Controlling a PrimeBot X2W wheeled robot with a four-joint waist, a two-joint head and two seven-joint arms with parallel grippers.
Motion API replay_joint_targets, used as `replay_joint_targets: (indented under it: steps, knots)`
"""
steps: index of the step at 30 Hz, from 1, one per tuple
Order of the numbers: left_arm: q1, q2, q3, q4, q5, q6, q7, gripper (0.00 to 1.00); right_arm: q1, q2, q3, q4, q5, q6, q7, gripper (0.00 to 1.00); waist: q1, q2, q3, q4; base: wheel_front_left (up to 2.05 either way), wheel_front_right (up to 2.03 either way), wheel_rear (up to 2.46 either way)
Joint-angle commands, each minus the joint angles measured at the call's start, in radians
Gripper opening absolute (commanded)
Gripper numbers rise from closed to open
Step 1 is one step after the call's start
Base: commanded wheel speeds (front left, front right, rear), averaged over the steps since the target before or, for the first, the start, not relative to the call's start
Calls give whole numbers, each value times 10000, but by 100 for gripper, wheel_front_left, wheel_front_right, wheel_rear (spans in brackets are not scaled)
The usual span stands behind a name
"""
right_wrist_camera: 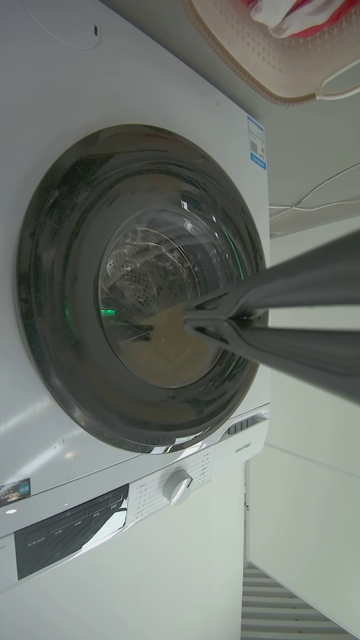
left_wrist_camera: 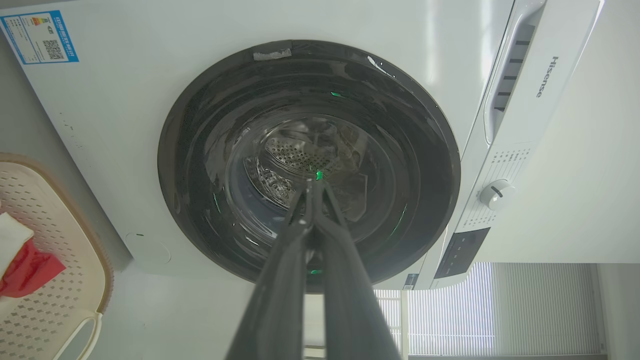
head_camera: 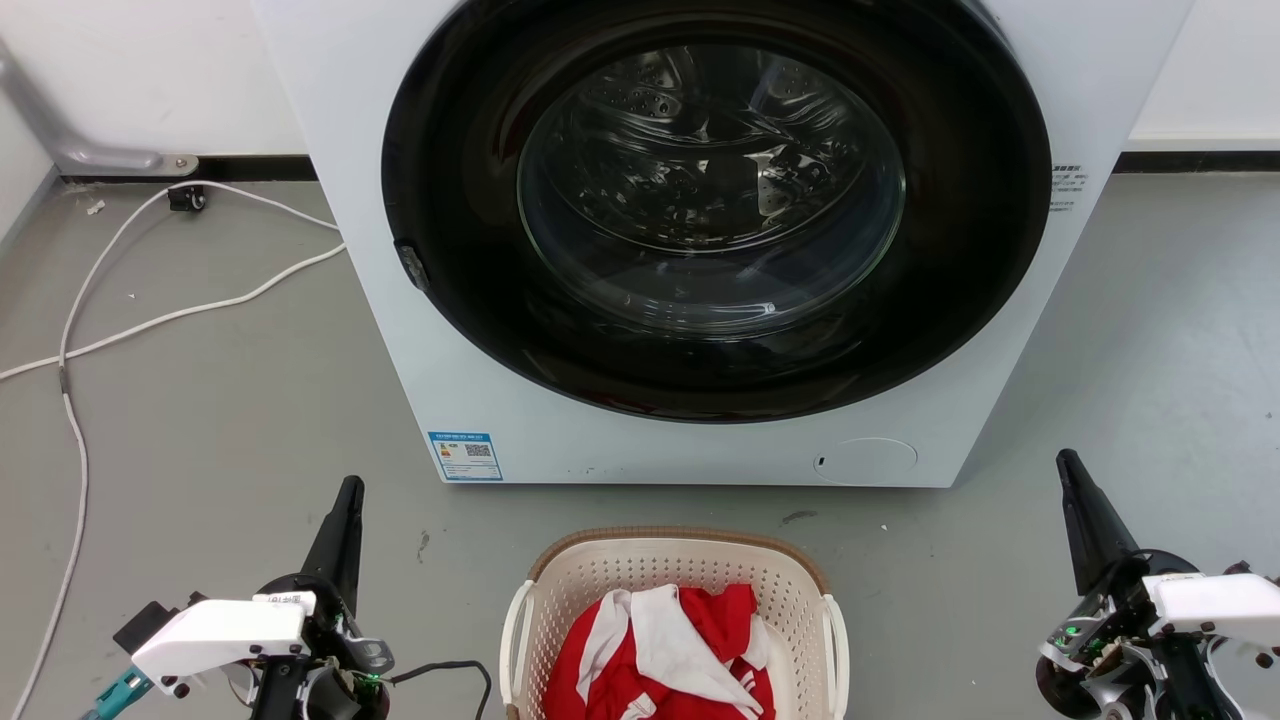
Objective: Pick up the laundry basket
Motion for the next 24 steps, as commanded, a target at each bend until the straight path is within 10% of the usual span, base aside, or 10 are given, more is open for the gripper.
replay_joint_targets:
  steps: [1, 11, 12, 24]
  knots:
    - [-96, -8, 32, 11, 22, -43, 33, 0, -108, 35, -15, 9, -63, 0, 27, 0, 0, 0, 0, 0, 0, 0, 0]
    - [-97, -10, 36, 11, 27, -43, 36, 0, -109, 36, -21, 9, -69, 0, 23, 0, 0, 0, 0, 0, 0, 0, 0]
    - [2, -4, 2, 9, 2, 0, -1, 100, 1, 8, -4, 7, -2, 0, 13, 100, 0, 0, 0, 0, 0, 0, 0]
    - [505, -66, -129, 21, 167, 11, -398, 100, 459, 53, 312, 67, -142, -1, -378, 100, 0, 0, 11, -6, 0, 0, 0]
